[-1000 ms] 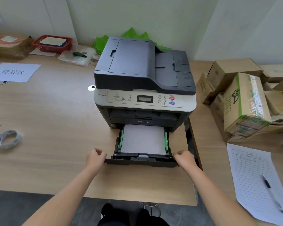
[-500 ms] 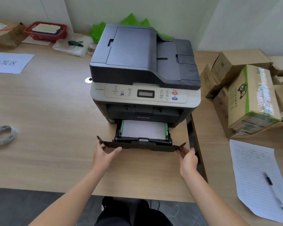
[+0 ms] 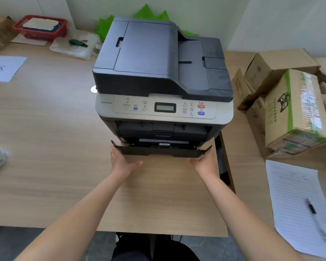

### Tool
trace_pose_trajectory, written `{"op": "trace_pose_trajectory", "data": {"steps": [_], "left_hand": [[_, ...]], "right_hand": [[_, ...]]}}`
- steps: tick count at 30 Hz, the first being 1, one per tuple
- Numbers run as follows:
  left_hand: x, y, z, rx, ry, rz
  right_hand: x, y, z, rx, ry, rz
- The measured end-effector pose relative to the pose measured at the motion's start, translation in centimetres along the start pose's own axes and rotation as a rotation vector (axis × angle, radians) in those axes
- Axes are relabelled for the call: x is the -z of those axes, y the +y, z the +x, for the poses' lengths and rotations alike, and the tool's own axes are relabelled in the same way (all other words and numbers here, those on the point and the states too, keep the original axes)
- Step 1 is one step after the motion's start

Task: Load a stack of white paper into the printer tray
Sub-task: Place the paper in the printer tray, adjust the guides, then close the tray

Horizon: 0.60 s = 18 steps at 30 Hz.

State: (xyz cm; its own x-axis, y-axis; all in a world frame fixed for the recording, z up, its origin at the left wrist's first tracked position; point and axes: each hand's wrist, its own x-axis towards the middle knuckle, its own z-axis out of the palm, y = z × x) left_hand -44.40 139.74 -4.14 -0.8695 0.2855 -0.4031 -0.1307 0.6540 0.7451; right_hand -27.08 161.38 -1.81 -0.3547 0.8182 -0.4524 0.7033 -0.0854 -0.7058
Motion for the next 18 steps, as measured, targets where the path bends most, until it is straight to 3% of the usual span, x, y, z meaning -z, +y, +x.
{"op": "trace_pose_trajectory", "data": {"steps": [6,12,18], "left_hand": [[-1.3,0.2,1.0,-0.025,-0.028,-0.041],[-2.4,0.7,1.4,0.014,0.0,-0.056],[-2.1,1.4,3.7,-0.112,-0.051,0.007]], "right_hand": [[-1.4,-0.1,1.0,-0.097,-0.149,0.089],[-1.9,-0.1,1.8,-0.1,-0.14,-0.028],[-2.0,-1.5,4.1,-0.04,-0.107,-0.005]]}}
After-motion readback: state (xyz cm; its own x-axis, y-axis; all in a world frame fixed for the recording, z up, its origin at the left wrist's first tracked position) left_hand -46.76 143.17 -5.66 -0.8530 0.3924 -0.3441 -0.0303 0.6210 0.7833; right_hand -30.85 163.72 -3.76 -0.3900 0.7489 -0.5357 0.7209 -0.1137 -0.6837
